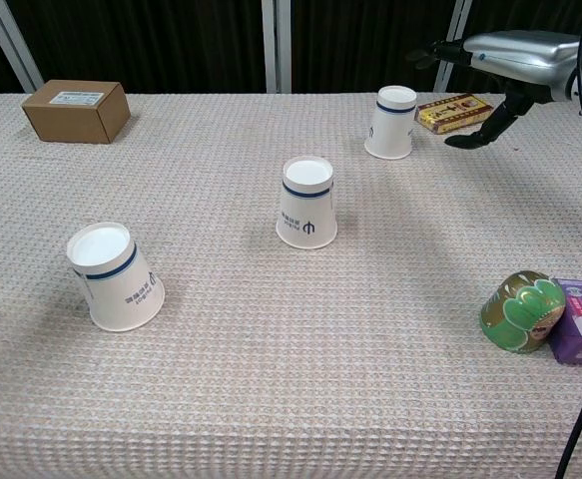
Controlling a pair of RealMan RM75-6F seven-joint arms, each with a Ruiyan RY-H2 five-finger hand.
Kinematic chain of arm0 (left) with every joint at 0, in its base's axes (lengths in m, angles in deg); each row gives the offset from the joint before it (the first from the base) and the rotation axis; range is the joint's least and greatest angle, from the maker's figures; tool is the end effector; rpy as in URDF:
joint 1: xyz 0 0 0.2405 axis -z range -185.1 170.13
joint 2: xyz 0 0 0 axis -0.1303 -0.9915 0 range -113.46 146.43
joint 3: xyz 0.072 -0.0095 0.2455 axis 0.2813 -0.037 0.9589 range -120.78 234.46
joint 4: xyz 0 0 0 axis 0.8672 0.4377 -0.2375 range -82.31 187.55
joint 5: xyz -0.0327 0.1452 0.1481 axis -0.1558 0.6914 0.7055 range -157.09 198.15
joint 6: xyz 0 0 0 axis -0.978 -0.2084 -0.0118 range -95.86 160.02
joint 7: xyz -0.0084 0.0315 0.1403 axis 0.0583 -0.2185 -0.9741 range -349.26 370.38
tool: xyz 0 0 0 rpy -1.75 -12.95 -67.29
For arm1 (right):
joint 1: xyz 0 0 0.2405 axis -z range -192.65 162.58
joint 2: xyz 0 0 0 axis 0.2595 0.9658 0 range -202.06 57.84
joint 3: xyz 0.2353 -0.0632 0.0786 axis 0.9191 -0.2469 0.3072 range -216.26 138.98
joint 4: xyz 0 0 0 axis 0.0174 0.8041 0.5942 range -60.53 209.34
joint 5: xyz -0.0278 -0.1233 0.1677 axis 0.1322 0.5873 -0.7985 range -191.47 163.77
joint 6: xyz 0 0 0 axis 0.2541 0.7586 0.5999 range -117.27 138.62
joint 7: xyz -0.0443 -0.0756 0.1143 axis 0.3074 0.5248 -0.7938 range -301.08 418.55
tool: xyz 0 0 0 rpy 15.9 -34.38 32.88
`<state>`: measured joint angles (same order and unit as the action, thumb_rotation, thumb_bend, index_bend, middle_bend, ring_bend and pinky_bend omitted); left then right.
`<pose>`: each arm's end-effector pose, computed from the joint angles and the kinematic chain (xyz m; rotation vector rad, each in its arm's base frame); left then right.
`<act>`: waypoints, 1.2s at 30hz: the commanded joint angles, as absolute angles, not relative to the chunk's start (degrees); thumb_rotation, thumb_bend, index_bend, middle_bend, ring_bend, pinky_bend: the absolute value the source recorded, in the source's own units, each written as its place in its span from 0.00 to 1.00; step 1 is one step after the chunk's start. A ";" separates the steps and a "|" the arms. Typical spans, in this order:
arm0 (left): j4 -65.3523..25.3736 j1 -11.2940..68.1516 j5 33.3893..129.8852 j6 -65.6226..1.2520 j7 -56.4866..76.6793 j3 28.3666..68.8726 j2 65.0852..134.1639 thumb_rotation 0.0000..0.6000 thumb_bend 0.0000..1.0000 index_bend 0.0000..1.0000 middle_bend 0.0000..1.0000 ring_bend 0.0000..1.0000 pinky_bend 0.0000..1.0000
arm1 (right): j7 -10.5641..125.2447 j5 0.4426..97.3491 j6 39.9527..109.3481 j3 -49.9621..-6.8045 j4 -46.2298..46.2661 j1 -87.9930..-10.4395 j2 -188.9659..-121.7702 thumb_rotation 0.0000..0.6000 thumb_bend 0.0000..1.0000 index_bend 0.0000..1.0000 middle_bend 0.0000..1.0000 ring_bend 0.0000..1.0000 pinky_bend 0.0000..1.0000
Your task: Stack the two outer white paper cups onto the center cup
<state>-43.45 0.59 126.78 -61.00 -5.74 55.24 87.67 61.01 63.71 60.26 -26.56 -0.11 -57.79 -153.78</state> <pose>-0.2238 0.1767 0.1206 -1.5993 -0.5184 -1.1668 -0.1770 -0.3877 0.0380 1.8899 -0.8390 0.9517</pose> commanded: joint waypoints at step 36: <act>-40.71 -4.99 120.72 -64.21 -2.68 57.33 88.66 1.00 0.13 0.13 0.04 0.01 0.11 | 81.57 30.94 40.58 -23.33 28.88 -79.43 -171.02 1.00 0.40 0.16 0.19 0.00 0.03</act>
<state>-40.71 -4.98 120.73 -64.20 -2.68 57.32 88.66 81.74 30.85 40.39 -23.31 28.59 -79.31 -170.78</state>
